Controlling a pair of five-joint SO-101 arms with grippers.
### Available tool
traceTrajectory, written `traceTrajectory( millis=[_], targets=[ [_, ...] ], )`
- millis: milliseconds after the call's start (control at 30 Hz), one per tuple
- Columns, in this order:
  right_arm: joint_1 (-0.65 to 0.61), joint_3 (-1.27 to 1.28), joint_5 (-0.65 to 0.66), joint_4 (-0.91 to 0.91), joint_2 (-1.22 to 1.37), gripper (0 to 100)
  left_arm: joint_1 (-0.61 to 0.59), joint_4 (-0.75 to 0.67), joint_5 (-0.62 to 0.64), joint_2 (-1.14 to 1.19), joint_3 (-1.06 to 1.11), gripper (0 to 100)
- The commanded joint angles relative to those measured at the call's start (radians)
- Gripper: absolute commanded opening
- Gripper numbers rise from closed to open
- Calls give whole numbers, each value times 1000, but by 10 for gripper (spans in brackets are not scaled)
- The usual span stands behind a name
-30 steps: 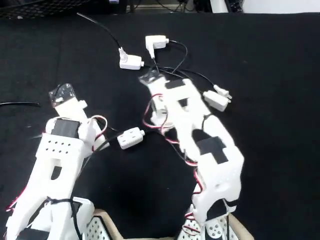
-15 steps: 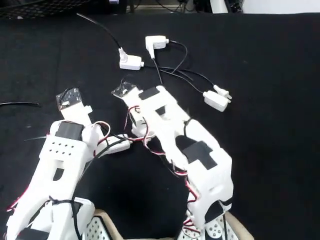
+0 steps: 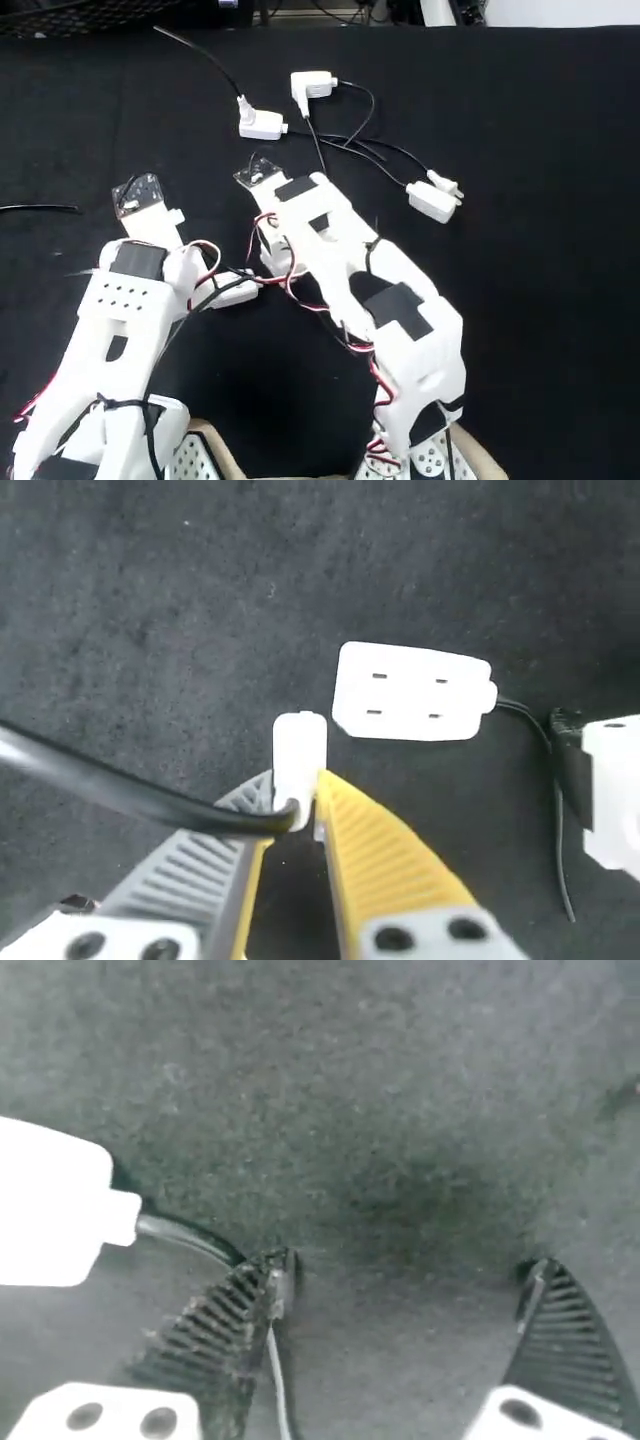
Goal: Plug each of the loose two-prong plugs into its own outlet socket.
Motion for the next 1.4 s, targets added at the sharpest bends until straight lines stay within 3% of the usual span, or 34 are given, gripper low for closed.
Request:
traceTrajectory(
  millis=[0,667,867,1033,1167,1367],
  targets=[
    [-60,-50,-32,2,-24,374,12,2,-14,-15,-45,31],
    [-120,-51,-31,-3,-24,374,-33,-3,-15,-17,24,31],
    [68,-73,-86,-12,-73,374,-79,5,-15,-17,-54,31],
    [204,-5,-94,-127,-96,374,-38,-3,-51,-9,-124,31],
    [236,19,-147,-164,-93,374,31,-8,-63,-5,-145,31],
    [232,21,-149,-160,-93,374,18,-173,-87,23,-87,31]
  ],
)
